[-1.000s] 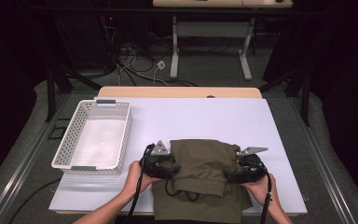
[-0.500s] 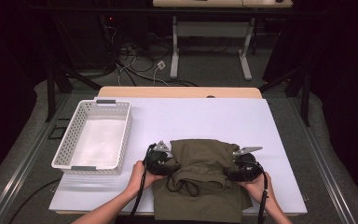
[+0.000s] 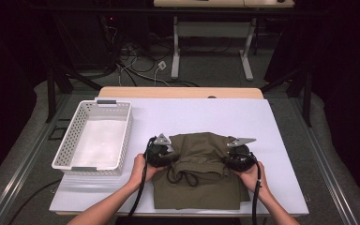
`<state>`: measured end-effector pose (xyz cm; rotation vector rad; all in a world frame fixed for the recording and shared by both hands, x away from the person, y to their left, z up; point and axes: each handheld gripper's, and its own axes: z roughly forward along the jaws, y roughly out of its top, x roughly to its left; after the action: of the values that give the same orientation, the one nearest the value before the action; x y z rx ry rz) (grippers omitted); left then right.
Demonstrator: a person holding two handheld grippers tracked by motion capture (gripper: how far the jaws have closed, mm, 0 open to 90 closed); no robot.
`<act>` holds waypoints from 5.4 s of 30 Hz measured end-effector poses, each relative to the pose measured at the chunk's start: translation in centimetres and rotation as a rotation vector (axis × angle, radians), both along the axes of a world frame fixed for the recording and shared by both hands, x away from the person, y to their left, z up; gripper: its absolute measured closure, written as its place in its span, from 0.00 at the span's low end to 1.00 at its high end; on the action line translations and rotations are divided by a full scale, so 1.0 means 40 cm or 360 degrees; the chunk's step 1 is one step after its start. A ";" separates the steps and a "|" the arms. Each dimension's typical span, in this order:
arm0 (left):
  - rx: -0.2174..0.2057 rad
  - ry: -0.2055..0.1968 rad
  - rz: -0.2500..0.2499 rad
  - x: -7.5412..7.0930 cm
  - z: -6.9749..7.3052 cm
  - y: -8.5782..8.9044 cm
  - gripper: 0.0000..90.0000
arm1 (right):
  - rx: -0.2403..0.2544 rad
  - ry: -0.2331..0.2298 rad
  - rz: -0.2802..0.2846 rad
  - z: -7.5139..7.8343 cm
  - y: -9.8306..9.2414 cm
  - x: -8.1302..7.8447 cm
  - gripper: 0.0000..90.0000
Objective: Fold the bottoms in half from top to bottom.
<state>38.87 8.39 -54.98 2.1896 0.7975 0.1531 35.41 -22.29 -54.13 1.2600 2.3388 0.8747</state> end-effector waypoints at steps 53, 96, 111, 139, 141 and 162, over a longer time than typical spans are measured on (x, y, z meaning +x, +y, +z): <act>-0.0124 -0.0024 -0.0096 -0.040 0.047 -0.028 0.98 | 0.0200 -0.0097 0.0002 0.069 0.003 -0.028 0.98; -0.0068 0.0094 0.0072 -0.082 0.037 0.001 0.30 | 0.0071 0.0098 0.0009 0.002 0.020 -0.061 0.65; -0.0205 0.0131 -0.0034 -0.058 -0.004 -0.024 0.77 | 0.0035 0.0028 0.0067 -0.008 0.028 -0.058 0.91; -0.0151 -0.0104 -0.0108 -0.113 0.067 -0.019 0.95 | 0.0074 0.0080 0.0124 0.030 0.026 -0.101 0.97; -0.0164 -0.0096 -0.0121 -0.118 0.075 -0.015 0.95 | 0.0107 0.0088 0.0129 0.035 0.025 -0.105 0.97; -0.0049 0.0083 -0.0230 -0.145 0.044 -0.006 0.94 | 0.0015 0.0187 0.0258 0.043 0.013 -0.156 0.78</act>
<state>33.09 8.16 -53.21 2.2204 0.6624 0.0116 29.18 -21.76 -52.41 1.1670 2.5617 0.8839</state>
